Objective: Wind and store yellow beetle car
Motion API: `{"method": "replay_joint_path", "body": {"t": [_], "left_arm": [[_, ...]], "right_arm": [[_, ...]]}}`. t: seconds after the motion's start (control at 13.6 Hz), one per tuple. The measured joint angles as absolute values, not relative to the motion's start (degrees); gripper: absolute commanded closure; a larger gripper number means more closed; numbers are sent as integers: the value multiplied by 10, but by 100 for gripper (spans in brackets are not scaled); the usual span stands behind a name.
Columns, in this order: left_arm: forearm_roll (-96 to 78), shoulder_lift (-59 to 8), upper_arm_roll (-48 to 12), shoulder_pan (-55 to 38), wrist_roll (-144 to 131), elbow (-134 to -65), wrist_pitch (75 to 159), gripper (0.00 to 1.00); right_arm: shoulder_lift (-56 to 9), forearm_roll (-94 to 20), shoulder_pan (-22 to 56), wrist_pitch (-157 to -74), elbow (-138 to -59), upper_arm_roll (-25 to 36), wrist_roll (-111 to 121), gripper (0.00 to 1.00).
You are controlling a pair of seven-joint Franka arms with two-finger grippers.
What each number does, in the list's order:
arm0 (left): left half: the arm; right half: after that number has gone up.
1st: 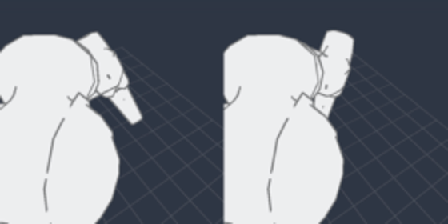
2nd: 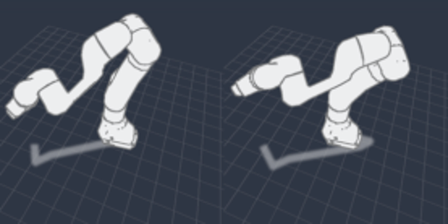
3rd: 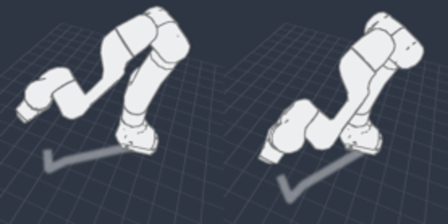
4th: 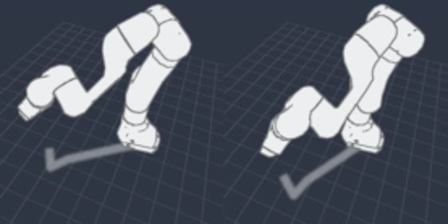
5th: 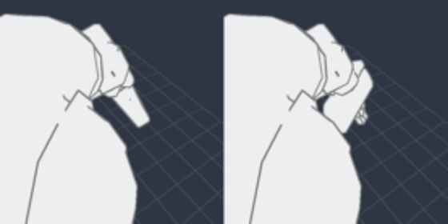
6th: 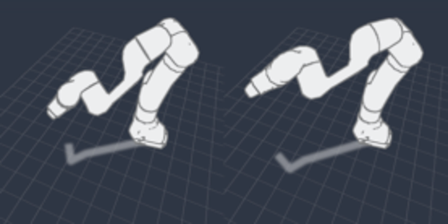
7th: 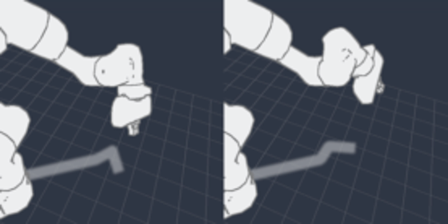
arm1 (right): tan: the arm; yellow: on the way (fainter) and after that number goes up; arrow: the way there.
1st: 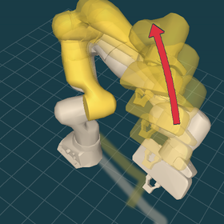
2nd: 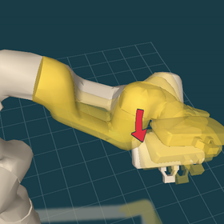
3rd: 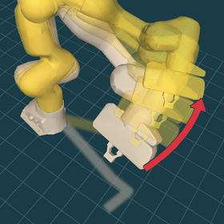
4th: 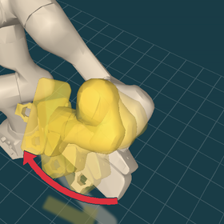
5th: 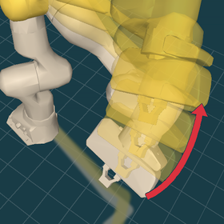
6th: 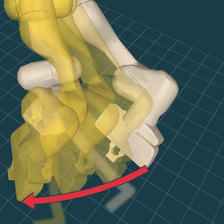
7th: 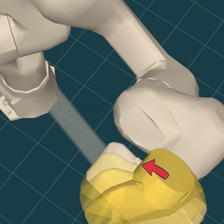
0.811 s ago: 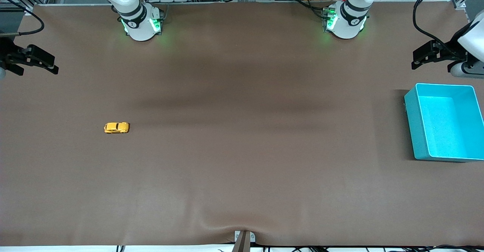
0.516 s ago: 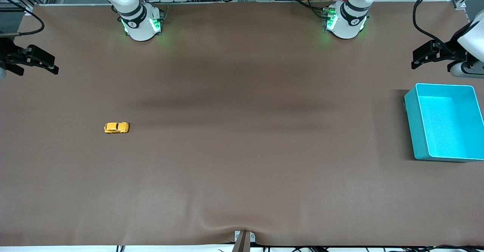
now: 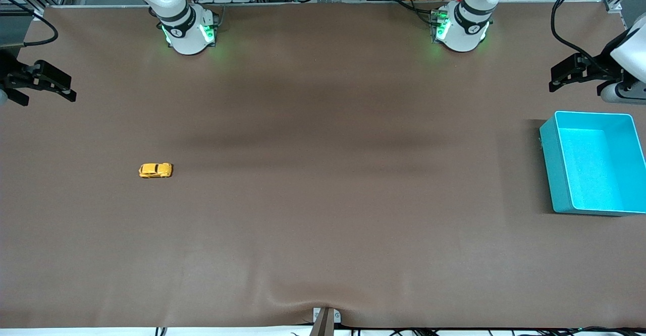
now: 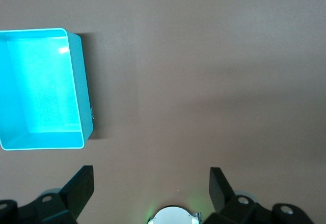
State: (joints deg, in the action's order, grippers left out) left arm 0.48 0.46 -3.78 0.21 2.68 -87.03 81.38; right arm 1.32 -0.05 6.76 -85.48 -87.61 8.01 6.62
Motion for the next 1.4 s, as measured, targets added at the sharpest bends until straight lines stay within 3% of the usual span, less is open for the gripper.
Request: {"method": "replay_joint_path", "body": {"t": [0.66, 1.4], "left_arm": [[5, 5, -28, 1, 27, -868, 813, 0], [5, 6, -33, -3, 27, -868, 812, 0]], "right_arm": [[11, 0, 66, -886, -895, 81, 125, 0], [6, 0, 57, -1026, -1033, 83, 300, 0]]}}
